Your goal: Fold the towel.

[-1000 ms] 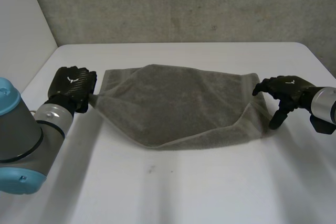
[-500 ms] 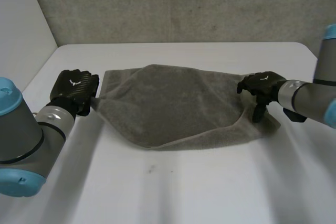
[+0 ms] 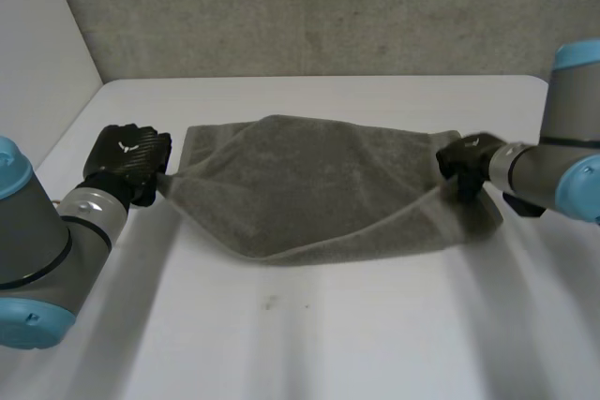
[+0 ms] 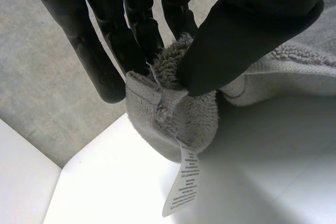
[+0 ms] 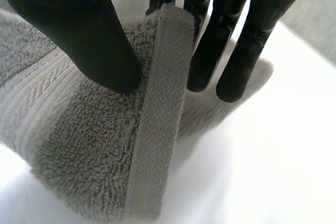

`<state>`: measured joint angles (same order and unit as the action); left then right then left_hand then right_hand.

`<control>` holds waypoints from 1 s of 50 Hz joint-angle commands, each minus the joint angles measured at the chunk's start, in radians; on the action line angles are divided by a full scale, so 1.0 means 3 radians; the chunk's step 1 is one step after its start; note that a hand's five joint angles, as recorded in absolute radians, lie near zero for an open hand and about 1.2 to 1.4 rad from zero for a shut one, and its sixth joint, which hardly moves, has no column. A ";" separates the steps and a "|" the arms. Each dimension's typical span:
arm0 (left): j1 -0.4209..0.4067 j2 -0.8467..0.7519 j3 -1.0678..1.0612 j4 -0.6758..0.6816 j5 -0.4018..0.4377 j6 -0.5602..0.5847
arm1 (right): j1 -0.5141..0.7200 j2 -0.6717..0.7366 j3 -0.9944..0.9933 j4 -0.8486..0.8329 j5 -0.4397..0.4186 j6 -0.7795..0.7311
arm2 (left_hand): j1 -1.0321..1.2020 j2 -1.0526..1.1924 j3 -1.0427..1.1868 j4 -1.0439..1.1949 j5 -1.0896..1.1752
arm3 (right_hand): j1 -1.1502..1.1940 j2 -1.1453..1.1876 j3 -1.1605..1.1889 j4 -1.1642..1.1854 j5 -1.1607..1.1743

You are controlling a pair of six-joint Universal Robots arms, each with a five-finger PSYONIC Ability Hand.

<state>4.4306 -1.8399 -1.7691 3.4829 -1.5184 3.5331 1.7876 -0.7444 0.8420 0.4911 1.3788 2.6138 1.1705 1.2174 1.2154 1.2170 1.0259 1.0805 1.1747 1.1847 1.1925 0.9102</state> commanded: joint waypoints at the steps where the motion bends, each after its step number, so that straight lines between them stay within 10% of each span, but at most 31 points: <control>1: -0.0002 0.0130 0.0032 -0.0069 -0.0011 0.0004 | -0.0032 -0.0699 0.0307 -0.0134 -0.0163 0.0133 | 0.0753 0.0596 0.0603 0.0598 0.0653 | 0.1053 0.0738 0.0705 0.0679 0.1038; 15: 0.0136 0.1279 0.0430 -0.0773 -0.0021 -0.0016 | -0.0717 -0.2431 0.0829 -0.0379 -0.0612 0.0481 | 0.0753 0.0596 0.0603 0.0598 0.0653 | 0.1053 0.0738 0.0705 0.0679 0.1038; 26: 0.0218 0.1444 0.1024 -0.1684 -0.0006 0.0014 | -0.0943 -0.2923 0.0681 -0.0267 -0.0822 0.0471 | 0.0753 0.0596 0.0603 0.0598 0.0653 | 0.1053 0.0738 0.0705 0.0679 0.1038; 38: 0.0269 0.0605 0.1075 -0.1889 0.0056 0.0025 | -0.0891 -0.2024 0.0727 0.0015 -0.0751 -0.0061 | 0.0753 0.0596 0.0603 0.0598 0.0653 | 0.1053 0.0738 0.0705 0.0679 0.1038; 50: 0.0228 -0.0703 0.1918 -0.1273 0.0045 0.0229 | -0.0253 -0.0726 -0.0121 -0.0382 0.0210 -0.0347 | 0.0753 0.0596 0.0603 0.0598 0.0653 | 0.1053 0.0738 0.0705 0.0679 0.1038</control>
<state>4.5050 -1.9053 -1.3368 2.9368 -1.5023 3.5791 1.6300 -1.1129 0.9613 0.4811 1.3200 2.5120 1.1705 1.2176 1.2156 1.2171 1.0259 1.0805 1.1771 1.1904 1.1969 0.9102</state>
